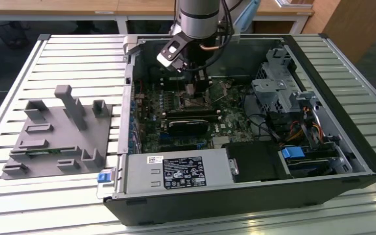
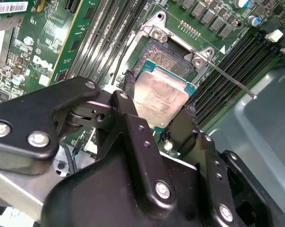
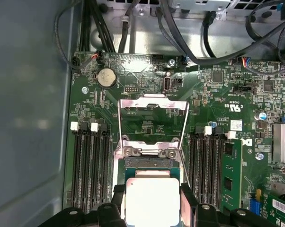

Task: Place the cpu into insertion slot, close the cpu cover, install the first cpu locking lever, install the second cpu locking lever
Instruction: 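Place the cpu into insertion slot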

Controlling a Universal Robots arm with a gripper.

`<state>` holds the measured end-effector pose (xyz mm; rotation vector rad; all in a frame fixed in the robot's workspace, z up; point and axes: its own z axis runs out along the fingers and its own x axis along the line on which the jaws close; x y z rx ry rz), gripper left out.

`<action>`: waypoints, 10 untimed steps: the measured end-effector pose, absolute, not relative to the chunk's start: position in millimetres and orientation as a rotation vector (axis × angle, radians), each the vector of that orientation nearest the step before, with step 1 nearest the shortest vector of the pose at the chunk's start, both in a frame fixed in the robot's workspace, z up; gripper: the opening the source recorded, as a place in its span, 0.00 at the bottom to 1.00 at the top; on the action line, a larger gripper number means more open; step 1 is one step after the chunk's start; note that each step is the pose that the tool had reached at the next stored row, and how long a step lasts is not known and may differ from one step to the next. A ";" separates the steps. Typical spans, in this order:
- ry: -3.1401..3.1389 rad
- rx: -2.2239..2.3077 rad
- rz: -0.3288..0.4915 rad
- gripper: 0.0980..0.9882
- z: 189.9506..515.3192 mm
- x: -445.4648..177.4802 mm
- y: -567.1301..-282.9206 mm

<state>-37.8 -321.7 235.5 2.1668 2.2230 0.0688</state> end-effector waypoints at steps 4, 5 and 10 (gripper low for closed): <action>2.216 2.174 0.069 0.50 232.7 -39.1 -321.8; 2.214 2.176 0.069 0.50 231.8 -39.4 -321.8; 2.208 2.181 0.068 0.50 227.5 -40.5 -321.8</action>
